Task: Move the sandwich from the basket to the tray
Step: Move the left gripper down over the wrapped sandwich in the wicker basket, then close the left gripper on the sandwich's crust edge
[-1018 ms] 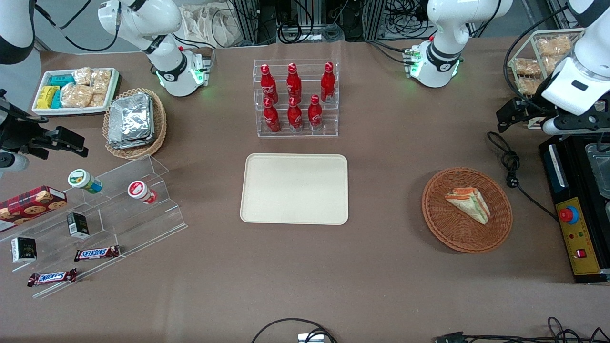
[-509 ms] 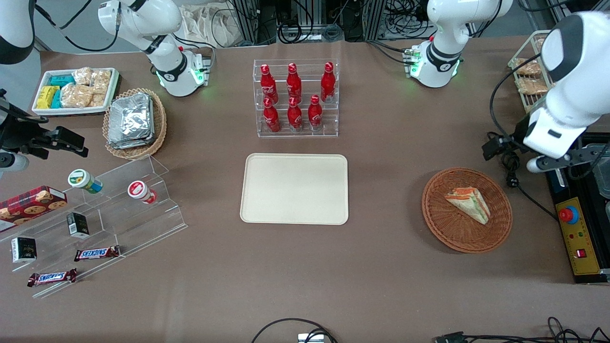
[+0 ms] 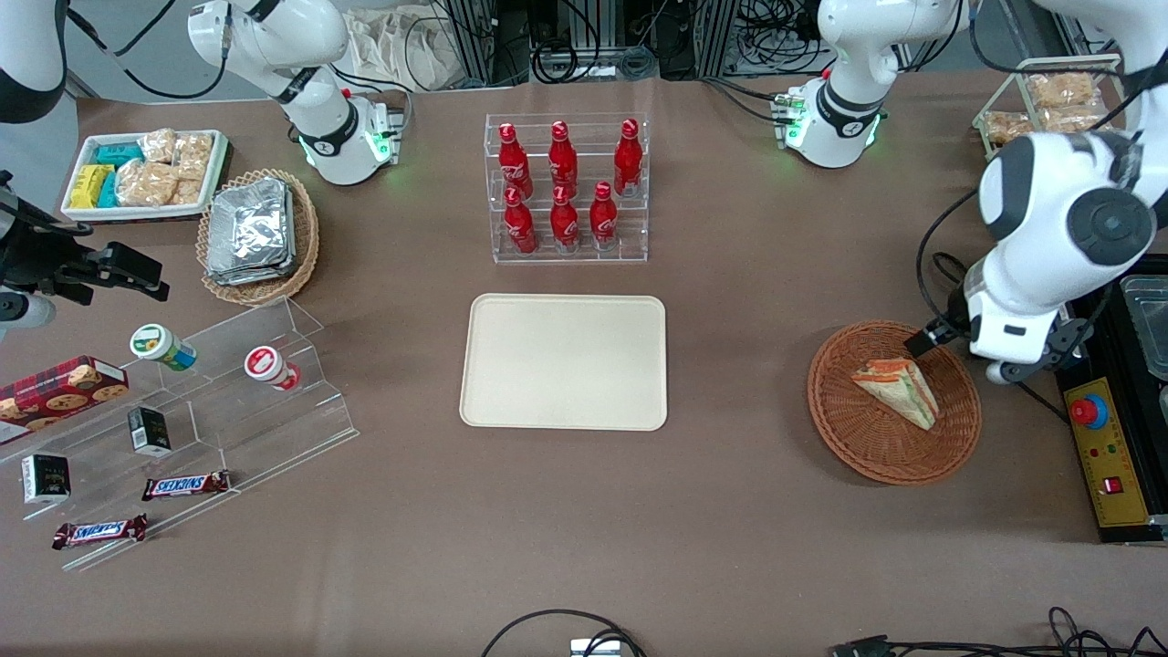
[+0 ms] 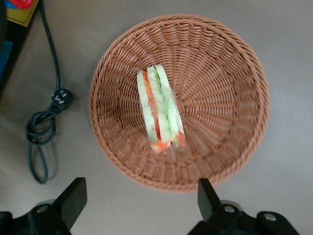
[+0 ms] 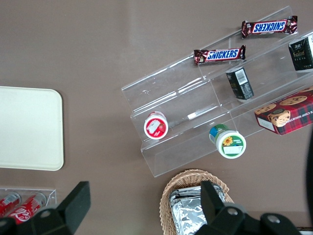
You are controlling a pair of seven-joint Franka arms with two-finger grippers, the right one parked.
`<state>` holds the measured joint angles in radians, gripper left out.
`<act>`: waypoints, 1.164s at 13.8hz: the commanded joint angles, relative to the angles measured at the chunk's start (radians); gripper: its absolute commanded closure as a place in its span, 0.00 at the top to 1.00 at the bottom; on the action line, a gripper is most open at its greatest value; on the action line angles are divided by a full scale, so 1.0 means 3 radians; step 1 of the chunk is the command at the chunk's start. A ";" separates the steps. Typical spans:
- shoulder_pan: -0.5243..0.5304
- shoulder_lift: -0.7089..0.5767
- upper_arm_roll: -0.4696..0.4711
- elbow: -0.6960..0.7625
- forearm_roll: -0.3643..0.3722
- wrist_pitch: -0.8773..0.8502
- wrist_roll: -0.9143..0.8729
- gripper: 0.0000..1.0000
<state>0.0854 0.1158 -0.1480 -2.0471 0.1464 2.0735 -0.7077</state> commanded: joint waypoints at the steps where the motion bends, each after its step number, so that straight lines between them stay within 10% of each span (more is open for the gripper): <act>1: -0.0004 0.0303 0.0003 -0.0043 0.0253 0.0287 -0.0574 1.00; 12: 0.0002 0.0744 0.0023 -0.0125 0.0452 0.0922 -0.1102 0.98; 16: 0.0002 0.0800 0.0023 -0.0115 0.0540 0.0973 -0.1251 0.32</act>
<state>0.0856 0.3554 -0.1422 -2.0793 0.2836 2.3485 -1.0517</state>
